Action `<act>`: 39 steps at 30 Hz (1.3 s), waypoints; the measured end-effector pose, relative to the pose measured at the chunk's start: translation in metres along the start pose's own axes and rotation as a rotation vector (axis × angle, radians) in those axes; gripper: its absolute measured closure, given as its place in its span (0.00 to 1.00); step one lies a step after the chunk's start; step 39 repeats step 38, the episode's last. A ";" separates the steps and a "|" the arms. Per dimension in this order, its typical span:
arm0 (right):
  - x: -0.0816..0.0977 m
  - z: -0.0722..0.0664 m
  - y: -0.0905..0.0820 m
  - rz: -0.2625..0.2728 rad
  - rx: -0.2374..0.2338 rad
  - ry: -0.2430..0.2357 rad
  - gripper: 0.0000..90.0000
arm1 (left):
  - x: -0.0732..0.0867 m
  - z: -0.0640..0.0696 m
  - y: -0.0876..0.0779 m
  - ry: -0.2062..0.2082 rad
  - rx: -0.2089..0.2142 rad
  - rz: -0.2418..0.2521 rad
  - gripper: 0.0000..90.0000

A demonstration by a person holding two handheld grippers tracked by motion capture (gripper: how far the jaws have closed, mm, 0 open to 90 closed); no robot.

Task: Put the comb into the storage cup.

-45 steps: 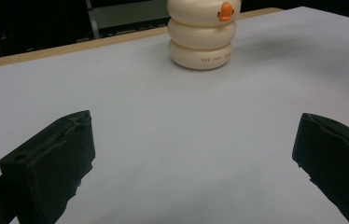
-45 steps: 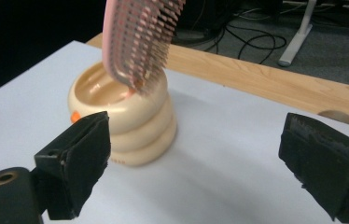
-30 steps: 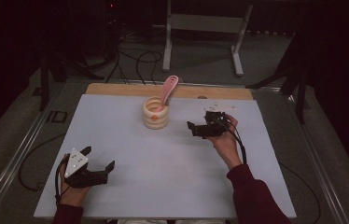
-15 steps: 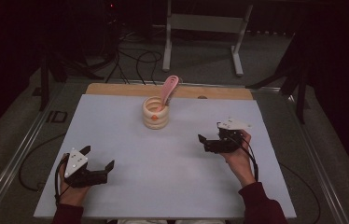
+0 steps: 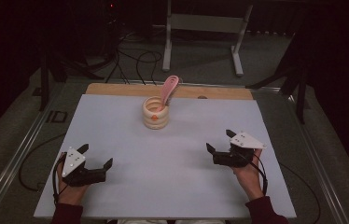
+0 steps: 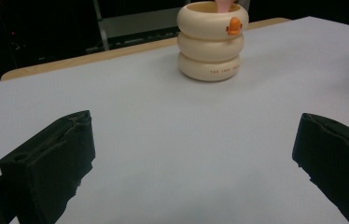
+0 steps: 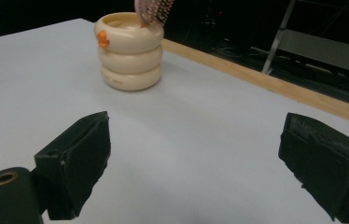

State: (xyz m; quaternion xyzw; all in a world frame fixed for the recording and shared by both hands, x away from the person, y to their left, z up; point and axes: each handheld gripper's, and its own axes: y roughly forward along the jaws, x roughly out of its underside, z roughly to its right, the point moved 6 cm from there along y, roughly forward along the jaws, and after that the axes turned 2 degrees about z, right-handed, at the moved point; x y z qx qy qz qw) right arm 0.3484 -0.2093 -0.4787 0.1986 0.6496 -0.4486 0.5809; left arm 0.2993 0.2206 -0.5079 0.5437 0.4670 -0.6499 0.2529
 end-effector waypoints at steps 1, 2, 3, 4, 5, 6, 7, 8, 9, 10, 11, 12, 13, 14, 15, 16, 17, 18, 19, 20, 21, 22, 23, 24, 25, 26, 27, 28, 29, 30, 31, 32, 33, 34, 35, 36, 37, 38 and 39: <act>0.000 0.000 0.000 0.000 0.000 0.000 0.10 | 0.000 0.000 0.000 0.000 0.000 0.000 0.00; 0.006 0.000 -0.006 0.005 0.002 0.014 0.10 | -0.001 -0.001 -0.001 0.001 -0.004 0.005 0.00; 0.008 0.001 -0.008 0.010 0.004 0.015 0.10 | -0.001 -0.001 -0.001 0.001 -0.004 0.005 0.00; 0.008 0.001 -0.008 0.010 0.004 0.015 0.10 | -0.002 -0.001 -0.001 -0.001 -0.004 0.008 0.00; 0.011 0.002 -0.010 0.013 0.007 0.021 0.10 | -0.002 -0.002 -0.002 0.000 -0.005 0.007 0.00; 0.015 0.004 -0.014 0.020 0.012 0.041 0.10 | -0.002 -0.002 -0.002 0.002 -0.005 0.007 0.00; 0.016 0.005 -0.015 0.023 0.015 0.044 0.10 | -0.002 -0.002 -0.002 0.002 -0.005 0.006 0.00; 0.016 0.005 -0.015 0.023 0.015 0.044 0.10 | -0.002 -0.002 -0.002 0.002 -0.005 0.006 0.00; 0.018 0.005 -0.018 0.022 0.013 0.054 0.10 | -0.002 -0.002 -0.002 0.005 -0.006 0.007 0.00; 0.020 0.005 -0.020 0.023 0.016 0.052 0.10 | -0.003 -0.002 -0.002 0.006 -0.006 0.010 0.00; 0.020 0.005 -0.021 0.026 0.015 0.054 0.10 | -0.003 -0.002 -0.002 0.006 -0.006 0.010 0.00; 0.021 0.005 -0.022 0.028 0.016 0.056 0.10 | -0.003 -0.002 -0.003 0.004 -0.005 0.013 0.00; 0.022 0.006 -0.024 0.033 0.013 0.057 0.10 | -0.004 -0.002 -0.003 0.005 -0.005 0.017 0.00; 0.023 0.006 -0.025 0.039 0.014 0.061 0.10 | -0.005 -0.002 -0.004 0.003 -0.003 0.022 0.00; 0.023 0.006 -0.027 0.043 0.012 0.068 0.10 | -0.006 -0.002 -0.005 0.003 -0.001 0.029 0.00; 0.023 0.006 -0.027 0.043 0.012 0.068 0.10 | -0.006 -0.002 -0.005 0.003 -0.001 0.029 0.00; 0.026 0.006 -0.029 0.045 0.012 0.065 0.10 | -0.007 -0.002 -0.006 0.003 -0.001 0.036 0.00; 0.026 0.006 -0.031 0.047 0.013 0.066 0.10 | -0.008 -0.002 -0.007 0.000 0.002 0.046 0.00; 0.027 0.007 -0.032 0.052 0.014 0.072 0.10 | -0.008 -0.002 -0.007 0.000 0.003 0.050 0.00; 0.029 0.008 -0.033 0.055 0.016 0.076 0.10 | -0.008 -0.002 -0.008 0.001 0.004 0.052 0.00; 0.030 0.008 -0.035 0.057 0.016 0.080 0.10 | -0.008 -0.002 -0.008 0.000 0.004 0.055 0.00; 0.030 0.008 -0.035 0.057 0.016 0.080 0.10 | -0.008 -0.002 -0.008 0.000 0.004 0.055 0.00; 0.030 0.009 -0.037 0.063 0.021 0.083 0.10 | -0.008 -0.002 -0.008 0.001 0.006 0.056 0.00; 0.031 0.011 -0.040 0.072 0.025 0.090 0.10 | -0.008 -0.002 -0.008 0.002 0.007 0.057 0.00; 0.031 0.012 -0.043 0.075 0.028 0.097 0.10 | -0.008 -0.002 -0.009 0.003 0.007 0.059 0.00; 0.032 0.013 -0.044 0.079 0.031 0.099 0.10 | -0.008 -0.002 -0.009 0.006 0.009 0.062 0.00; 0.033 0.015 -0.049 0.087 0.049 0.102 0.10 | -0.008 -0.002 -0.009 0.005 0.010 0.065 0.00; 0.033 0.015 -0.049 0.087 0.049 0.102 0.10 | -0.008 -0.002 -0.009 0.005 0.010 0.065 0.00; 0.035 0.017 -0.051 0.090 0.057 0.104 0.10 | -0.008 -0.002 -0.009 0.005 0.010 0.068 0.00; 0.036 0.017 -0.051 0.090 0.059 0.105 0.10 | -0.008 -0.002 -0.009 0.006 0.009 0.067 0.00; 0.038 0.017 -0.051 0.087 0.052 0.111 0.10 | -0.008 -0.002 -0.009 0.006 0.007 0.069 0.00; 0.039 0.017 -0.051 0.081 0.048 0.108 0.10 | -0.008 -0.002 -0.009 0.005 0.006 0.069 0.00; 0.039 0.017 -0.050 0.077 0.047 0.108 0.10 | -0.008 -0.002 -0.009 0.005 0.006 0.069 0.00; 0.039 0.017 -0.050 0.077 0.047 0.108 0.10 | -0.008 -0.002 -0.009 0.005 0.005 0.069 0.00; 0.040 0.017 -0.050 0.077 0.045 0.103 0.10 | -0.007 -0.001 -0.009 0.005 0.001 0.066 0.00; 0.040 0.016 -0.050 0.076 0.046 0.100 0.10 | -0.007 -0.001 -0.008 0.006 0.000 0.063 0.00; 0.040 0.016 -0.050 0.073 0.047 0.094 0.10 | -0.007 -0.001 -0.008 0.006 0.000 0.063 0.00; 0.040 0.016 -0.050 0.073 0.047 0.094 0.10 | -0.007 -0.001 -0.008 0.006 0.001 0.063 0.00; 0.040 0.016 -0.050 0.073 0.047 0.094 0.10 | -0.007 -0.001 -0.008 0.006 0.001 0.063 0.00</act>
